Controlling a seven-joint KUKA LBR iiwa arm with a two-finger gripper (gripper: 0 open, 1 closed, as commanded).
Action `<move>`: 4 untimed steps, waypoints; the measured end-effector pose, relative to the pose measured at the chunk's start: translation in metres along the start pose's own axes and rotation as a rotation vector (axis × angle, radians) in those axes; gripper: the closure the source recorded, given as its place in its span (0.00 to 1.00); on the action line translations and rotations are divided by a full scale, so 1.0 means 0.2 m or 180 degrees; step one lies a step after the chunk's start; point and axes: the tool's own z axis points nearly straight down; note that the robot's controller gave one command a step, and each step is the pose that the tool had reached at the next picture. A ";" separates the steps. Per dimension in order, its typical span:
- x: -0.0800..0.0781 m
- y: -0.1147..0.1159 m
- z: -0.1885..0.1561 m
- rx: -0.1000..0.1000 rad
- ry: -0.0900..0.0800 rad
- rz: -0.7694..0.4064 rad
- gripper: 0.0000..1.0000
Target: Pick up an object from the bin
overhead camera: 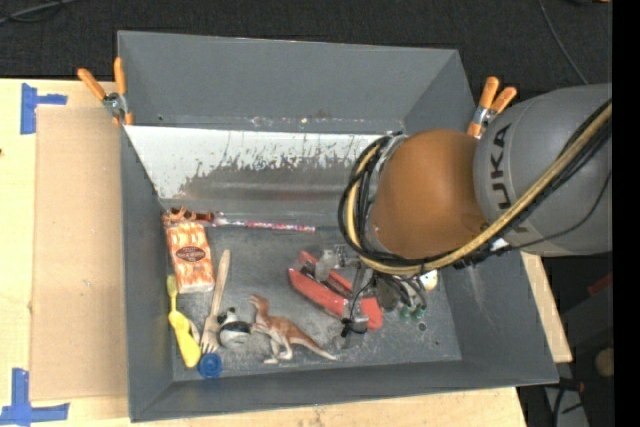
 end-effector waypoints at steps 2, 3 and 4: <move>-0.15 -0.26 0.07 0.0000 0.0037 -0.0451 0.00; -0.15 -0.26 0.07 0.0000 0.0037 -0.0449 0.00; -0.16 -0.19 0.09 0.0000 0.0040 -0.0280 0.00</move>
Offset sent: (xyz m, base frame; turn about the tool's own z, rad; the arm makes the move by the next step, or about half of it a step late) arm 0.0000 0.0000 0.0000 0.0000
